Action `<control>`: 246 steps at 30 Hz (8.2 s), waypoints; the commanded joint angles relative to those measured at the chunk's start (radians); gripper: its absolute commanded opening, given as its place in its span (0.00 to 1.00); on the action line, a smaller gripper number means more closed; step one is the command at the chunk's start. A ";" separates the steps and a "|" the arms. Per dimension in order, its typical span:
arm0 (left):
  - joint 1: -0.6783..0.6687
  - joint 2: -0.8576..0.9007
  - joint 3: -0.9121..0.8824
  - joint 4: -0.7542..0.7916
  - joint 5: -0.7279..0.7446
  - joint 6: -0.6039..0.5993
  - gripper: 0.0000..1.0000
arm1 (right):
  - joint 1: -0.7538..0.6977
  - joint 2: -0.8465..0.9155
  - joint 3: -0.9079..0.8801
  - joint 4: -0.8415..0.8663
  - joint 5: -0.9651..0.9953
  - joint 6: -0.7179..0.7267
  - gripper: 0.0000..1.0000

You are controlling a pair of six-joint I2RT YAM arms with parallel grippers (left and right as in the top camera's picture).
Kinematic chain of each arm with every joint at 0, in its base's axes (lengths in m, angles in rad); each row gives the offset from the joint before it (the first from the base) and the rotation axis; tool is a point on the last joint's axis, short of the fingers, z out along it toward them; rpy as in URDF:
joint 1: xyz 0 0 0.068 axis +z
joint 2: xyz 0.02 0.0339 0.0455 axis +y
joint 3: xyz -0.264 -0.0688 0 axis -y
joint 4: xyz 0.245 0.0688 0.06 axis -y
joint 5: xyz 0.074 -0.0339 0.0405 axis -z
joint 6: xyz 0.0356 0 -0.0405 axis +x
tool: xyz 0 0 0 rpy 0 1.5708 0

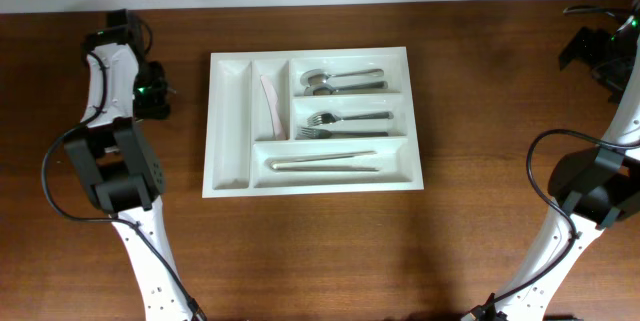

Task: Pack container
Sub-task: 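Lower the left gripper over the silver spoon on the table, then close the left gripper on the spoon bowl and lift, then carry the spoon with the left gripper toward the tray's left compartments, then lower the spoon into the narrow left compartment and open the left gripper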

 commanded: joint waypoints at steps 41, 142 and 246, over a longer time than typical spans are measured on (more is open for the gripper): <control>0.035 0.105 -0.024 -0.100 0.056 0.008 0.64 | 0.005 -0.028 0.015 0.000 -0.001 -0.003 0.99; -0.159 0.076 0.450 -0.505 -0.145 1.062 0.02 | 0.005 -0.028 0.015 0.000 -0.001 -0.003 0.99; -0.356 -0.048 0.127 -0.499 -0.050 1.333 0.39 | 0.005 -0.028 0.015 0.000 -0.001 -0.003 0.99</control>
